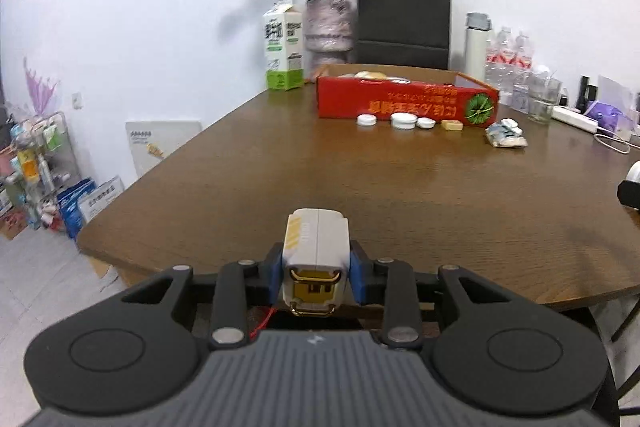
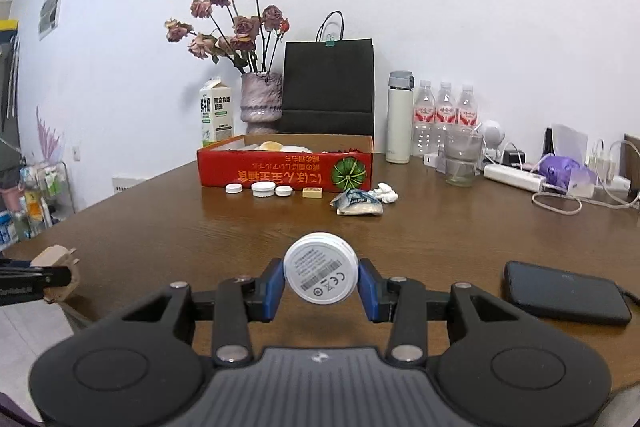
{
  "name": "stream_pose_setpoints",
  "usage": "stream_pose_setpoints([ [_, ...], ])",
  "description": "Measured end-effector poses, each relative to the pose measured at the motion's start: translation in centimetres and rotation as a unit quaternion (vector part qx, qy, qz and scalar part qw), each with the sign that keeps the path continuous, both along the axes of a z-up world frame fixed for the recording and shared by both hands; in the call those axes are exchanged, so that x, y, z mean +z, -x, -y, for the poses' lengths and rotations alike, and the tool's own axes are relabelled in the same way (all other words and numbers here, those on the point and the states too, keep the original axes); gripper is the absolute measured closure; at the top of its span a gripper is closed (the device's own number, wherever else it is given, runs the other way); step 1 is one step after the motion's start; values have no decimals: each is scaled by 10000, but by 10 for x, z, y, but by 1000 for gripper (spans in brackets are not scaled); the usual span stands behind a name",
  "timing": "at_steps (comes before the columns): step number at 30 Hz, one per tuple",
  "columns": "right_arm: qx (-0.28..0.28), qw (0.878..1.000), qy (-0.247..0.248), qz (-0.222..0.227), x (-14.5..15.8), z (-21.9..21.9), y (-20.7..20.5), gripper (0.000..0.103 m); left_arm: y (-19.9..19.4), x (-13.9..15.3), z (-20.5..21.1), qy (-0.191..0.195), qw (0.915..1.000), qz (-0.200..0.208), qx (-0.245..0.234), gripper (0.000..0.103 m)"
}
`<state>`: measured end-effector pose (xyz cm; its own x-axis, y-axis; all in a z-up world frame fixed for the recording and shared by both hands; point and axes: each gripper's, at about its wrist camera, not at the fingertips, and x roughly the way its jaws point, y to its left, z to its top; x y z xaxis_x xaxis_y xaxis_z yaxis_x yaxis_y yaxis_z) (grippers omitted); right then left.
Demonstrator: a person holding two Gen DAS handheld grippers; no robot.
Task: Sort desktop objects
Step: 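Carry the charger plug and white puck over the cardboard box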
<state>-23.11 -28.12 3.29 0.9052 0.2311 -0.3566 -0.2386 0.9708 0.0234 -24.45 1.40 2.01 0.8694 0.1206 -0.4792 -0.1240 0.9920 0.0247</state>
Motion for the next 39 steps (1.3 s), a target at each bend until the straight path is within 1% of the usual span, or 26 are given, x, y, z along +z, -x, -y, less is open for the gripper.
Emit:
stream_pose_setpoints([
  [3, -54, 9999, -42, 115, 7, -1, 0, 65, 3, 9, -1, -35, 9997, 243, 50, 70],
  [6, 2, 9997, -31, 248, 10, -4, 1, 65, 2, 12, 1, -95, 9994, 314, 51, 70],
  [10, 25, 9995, 36, 308, 12, -8, -9, 65, -15, 17, -1, -16, 9992, 392, 48, 70],
  [14, -49, 9996, -114, 271, 19, -7, -31, 65, -34, 31, -5, -9, 9981, 614, 80, 70],
  [17, 52, 9994, -147, 320, 29, -6, -56, 65, -61, 44, -11, 74, 9972, 740, -32, 70],
  [19, 152, 9989, -174, 407, 40, -5, -79, 65, -85, 56, -14, 113, 9959, 888, -151, 70],
  [21, 257, 9984, -166, 481, 53, -7, -109, 65, -116, 68, -14, 54, 9944, 1014, -306, 70],
  [23, 336, 9983, -113, 459, 68, -10, -145, 65, -151, 80, -14, 6, 9933, 1033, -522, 70],
  [24, 385, 9986, -37, 352, 76, -13, -169, 65, -171, 86, -13, 10, 9932, 978, -639, 70],
  [26, 345, 9994, -34, -27, 89, -16, -225, 65, -221, 97, -13, 122, 9939, 769, -776, 70],
  [29, 368, 9965, -135, -741, 96, -22, -305, 65, -295, 105, -9, 269, 9959, 234, -830, 70],
  [31, 317, 9901, -37, -1367, 92, -31, -361, 65, -342, 102, -7, 437, 9947, -229, -899, 70],
  [32, 215, 9858, -83, -1665, 88, -34, -386, 65, -366, 98, -7, 530, 9926, -552, -946, 70],
  [33, 182, 9804, -89, -1960, 83, -38, -406, 65, -384, 92, -7, 635, 9907, -823, -875, 70],
  [34, 184, 9752, -122, -2204, 78, -40, -422, 65, -400, 86, -7, 676, 9886, -1073, -816, 70],
  [35, 115, 9695, -169, -2442, 72, -42, -439, 65, -417, 80, -5, 657, 9858, -1278, -873, 70],
  [36, 35, 9619, -195, -2728, 64, -44, -454, 65, -429, 76, -4, 674, 9836, -1425, -880, 70],
  [38, -97, 9524, -164, -3044, 53, -47, -472, 65, -448, 66, -3, 697, 9795, -1691, -840, 70],
  [39, -150, 9493, -40, -3140, 46, -51, -478, 65, -455, 62, -3, 712, 9781, -1777, -817, 70],
])
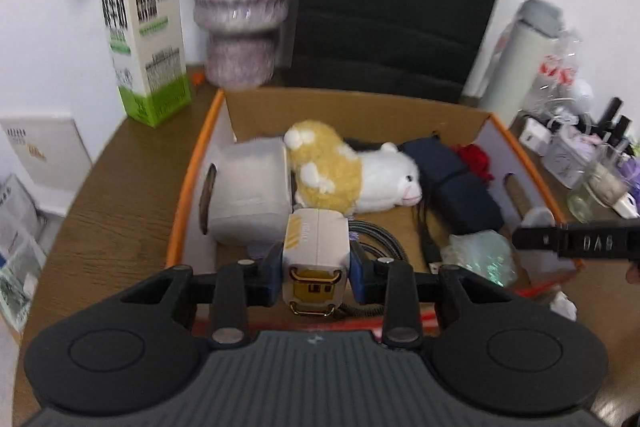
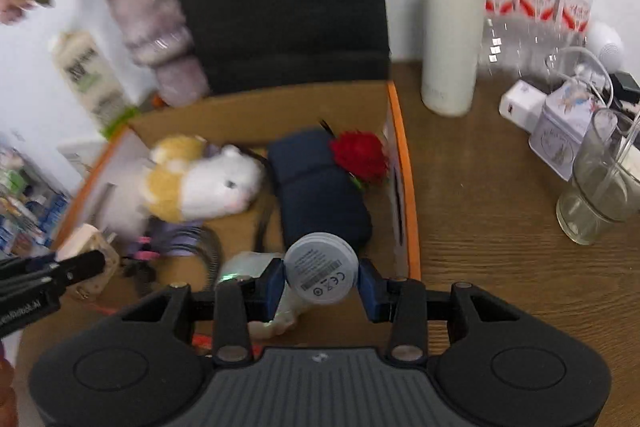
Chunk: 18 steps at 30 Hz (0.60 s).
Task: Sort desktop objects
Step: 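Carry the charger plug and white puck over the cardboard box, then open the left tool on the charger while the right tool releases the puck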
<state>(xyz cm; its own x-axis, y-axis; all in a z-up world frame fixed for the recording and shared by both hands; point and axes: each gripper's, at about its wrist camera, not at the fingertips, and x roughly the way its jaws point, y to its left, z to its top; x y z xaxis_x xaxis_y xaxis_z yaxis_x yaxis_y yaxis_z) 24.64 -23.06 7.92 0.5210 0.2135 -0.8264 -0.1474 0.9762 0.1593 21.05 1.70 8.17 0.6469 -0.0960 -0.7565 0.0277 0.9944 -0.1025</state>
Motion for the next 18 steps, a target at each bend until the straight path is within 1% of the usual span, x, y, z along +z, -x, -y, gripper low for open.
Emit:
stream_pose_setpoints([
  [3, 102, 9991, 348, -226, -16, -8, -7, 64, -18, -12, 5, -19, 9995, -246, -186, 70],
  [4, 112, 9986, 466, -244, -19, -10, -10, 65, -25, -15, 7, -40, 9993, -313, -183, 70],
  [5, 189, 9982, 524, -227, -21, -13, -10, 64, -27, -17, 10, -77, 9993, -310, -187, 70],
  [6, 215, 9978, 576, -250, -21, -15, -11, 62, -30, -18, 13, -91, 9991, -322, -261, 70],
  [8, 222, 9974, 611, -298, -19, -17, -14, 52, -37, -18, 18, 37, 9987, -300, -413, 65],
  [9, 229, 9974, 620, -287, -17, -18, -14, 44, -38, -15, 19, 161, 9985, -223, -473, 54],
  [10, 258, 9973, 647, -250, -13, -20, -13, 40, -37, -11, 21, 219, 9984, -115, -513, 42],
  [11, 264, 9970, 697, -213, -9, -21, -13, 38, -35, -7, 22, 181, 9985, 1, -509, 38],
  [12, 245, 9968, 748, -136, -4, -22, -12, 35, -33, -1, 24, 65, 9988, 90, -476, 33],
  [13, 262, 9968, 754, -53, 2, -23, -11, 32, -31, 3, 24, -13, 9989, 109, -459, 27],
  [15, 307, 9970, 705, 43, 13, -24, -8, 27, -30, 12, 21, -7, 9992, 5, -397, 15],
  [17, 251, 9978, 592, 170, 24, -23, -4, 25, -28, 22, 15, 24, 9997, -68, -250, 13],
  [18, 241, 9981, 518, 211, 30, -23, -2, 23, -26, 27, 13, 7, 9998, -91, -171, 7],
])
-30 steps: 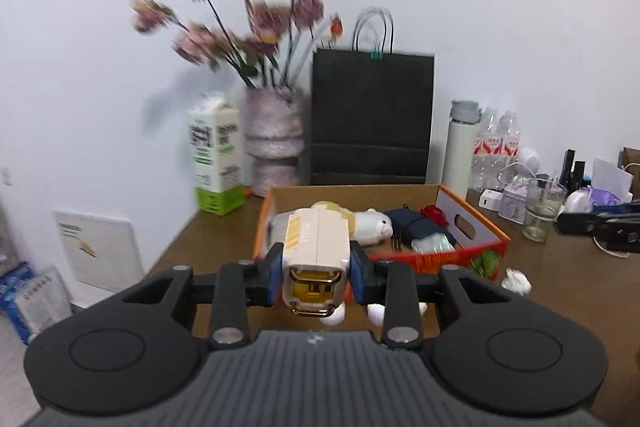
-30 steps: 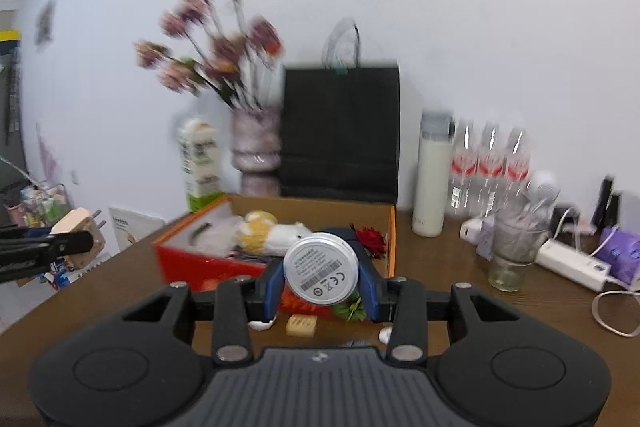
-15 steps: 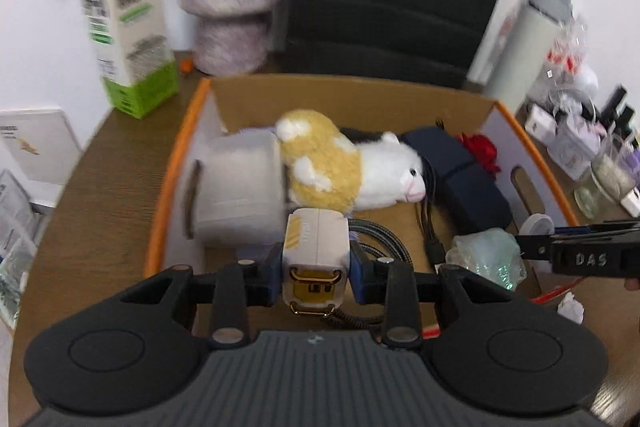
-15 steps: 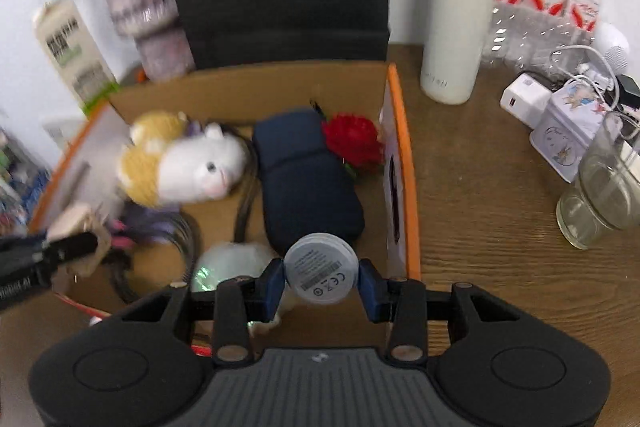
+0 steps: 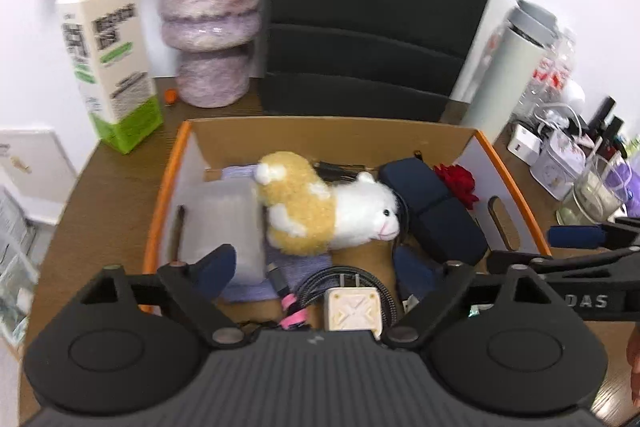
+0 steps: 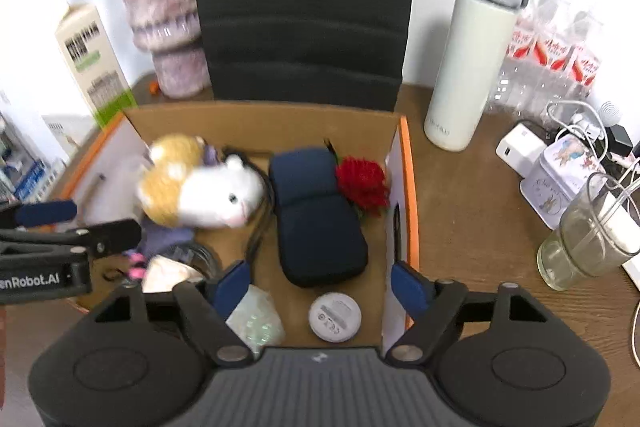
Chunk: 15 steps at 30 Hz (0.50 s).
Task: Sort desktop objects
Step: 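Open the left tool on the charger while the right tool releases the puck, then move both tools back toward the remaining items on the table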
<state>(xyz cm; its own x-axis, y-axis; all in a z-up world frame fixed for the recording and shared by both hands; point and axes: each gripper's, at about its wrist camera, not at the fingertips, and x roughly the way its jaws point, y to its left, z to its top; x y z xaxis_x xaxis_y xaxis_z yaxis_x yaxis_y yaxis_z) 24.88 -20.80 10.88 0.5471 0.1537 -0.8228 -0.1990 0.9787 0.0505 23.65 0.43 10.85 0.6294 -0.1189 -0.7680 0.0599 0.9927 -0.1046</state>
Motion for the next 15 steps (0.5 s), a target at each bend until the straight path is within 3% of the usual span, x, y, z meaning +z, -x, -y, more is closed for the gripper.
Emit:
stream_pose_setpoints([
  [1, -7, 10000, -71, 34, 5, 0, 3, 22, 2, 5, -3, -27, 9999, -20, 112, 1],
  [10, -102, 9989, -256, 366, 29, 0, 43, 20, 45, 29, -16, -292, 9991, -10, 306, 0],
  [15, -119, 9947, -221, 1001, 32, 4, 88, 19, 87, 26, -23, -423, 9977, 303, 434, 0],
])
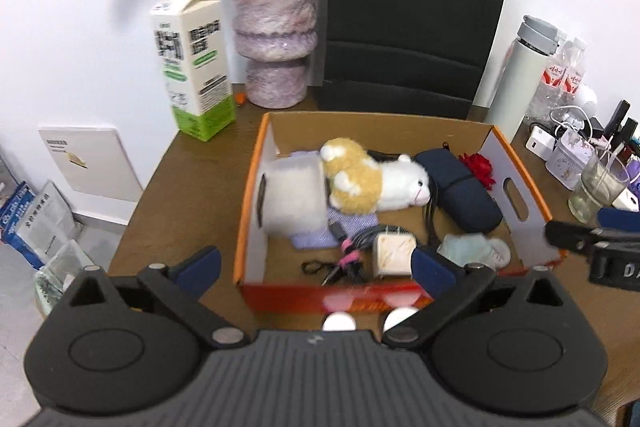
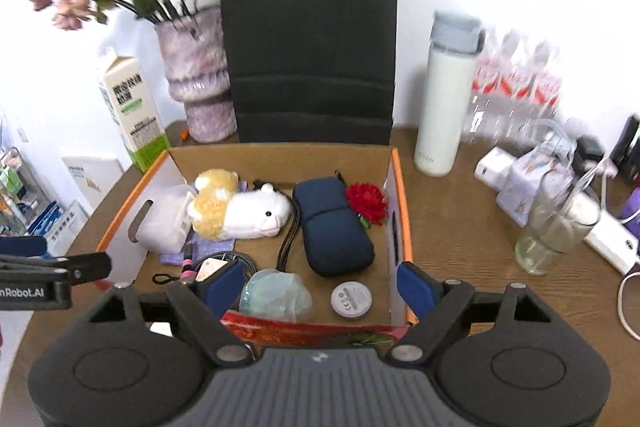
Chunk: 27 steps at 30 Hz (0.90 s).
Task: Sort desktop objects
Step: 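Move both tools back toward the remaining items on the table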
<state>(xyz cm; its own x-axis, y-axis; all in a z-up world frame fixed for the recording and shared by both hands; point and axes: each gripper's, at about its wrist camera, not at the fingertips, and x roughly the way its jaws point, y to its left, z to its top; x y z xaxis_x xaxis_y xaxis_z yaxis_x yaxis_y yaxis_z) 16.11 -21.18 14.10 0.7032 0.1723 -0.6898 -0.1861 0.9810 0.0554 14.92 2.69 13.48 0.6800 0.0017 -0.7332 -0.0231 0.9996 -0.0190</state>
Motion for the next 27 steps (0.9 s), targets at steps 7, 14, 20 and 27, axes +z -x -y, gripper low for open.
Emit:
stream_pose_setpoints([
  [7, 151, 9983, 64, 555, -27, 9, 70, 15, 65, -39, 2, -553, 9973, 427, 241, 0],
  [14, 751, 9900, 923, 756, -78, 7, 159, 12, 149, -63, 5, -702, 9931, 914, -197, 0],
  [20, 1314, 9759, 1385, 1057, -118, 5, 241, 11, 246, -98, 18, -404, 9917, 1078, -579, 0],
  [27, 698, 9748, 993, 1874, -136, 23, 339, 10, 340, -120, 20, -76, 9900, 1383, -280, 0],
])
